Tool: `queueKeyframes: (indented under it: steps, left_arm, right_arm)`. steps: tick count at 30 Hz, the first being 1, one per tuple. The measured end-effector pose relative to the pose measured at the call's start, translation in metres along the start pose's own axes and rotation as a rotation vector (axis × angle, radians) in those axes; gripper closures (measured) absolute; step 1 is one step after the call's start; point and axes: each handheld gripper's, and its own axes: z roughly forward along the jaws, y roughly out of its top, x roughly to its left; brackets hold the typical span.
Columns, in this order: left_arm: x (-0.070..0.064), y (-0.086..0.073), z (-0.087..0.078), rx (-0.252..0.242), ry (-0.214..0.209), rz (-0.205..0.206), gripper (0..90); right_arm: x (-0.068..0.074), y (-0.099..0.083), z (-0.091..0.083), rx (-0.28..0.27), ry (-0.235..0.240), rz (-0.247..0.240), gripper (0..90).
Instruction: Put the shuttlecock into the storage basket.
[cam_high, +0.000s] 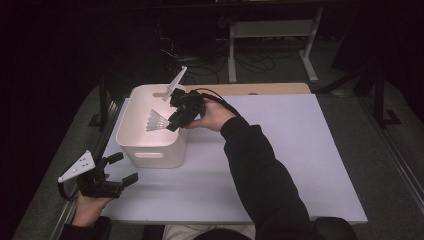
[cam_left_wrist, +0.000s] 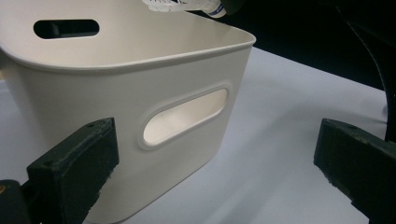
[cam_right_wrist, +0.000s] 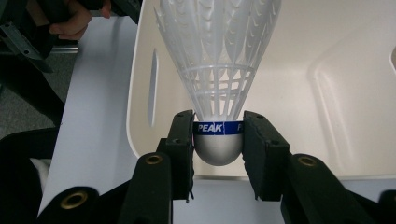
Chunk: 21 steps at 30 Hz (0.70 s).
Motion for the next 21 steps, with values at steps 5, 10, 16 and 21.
queueKeyframes:
  steps: [5, 10, 16, 21]
  left_arm:
    - [0.0, 0.0, 0.0, 0.0, -0.001, -0.001, 0.0]
    - [0.0, 0.0, 0.0, 0.0, 0.0, -0.001, 0.0]
    - [0.0, 0.0, 0.0, 0.001, -0.001, 0.0, 0.0]
    - [0.0, 0.0, 0.0, 0.0, -0.001, 0.001, 0.0]
  right_arm:
    - [0.0, -0.001, 0.007, 0.005, 0.01, -0.001, 63.6]
    - [-0.001, -0.002, 0.012, 0.01, 0.018, 0.001, 63.6]
    - [0.001, -0.001, 0.019, 0.021, 0.026, -0.001, 63.6]
    - [0.001, -0.001, 0.024, 0.029, 0.031, -0.001, 63.6]
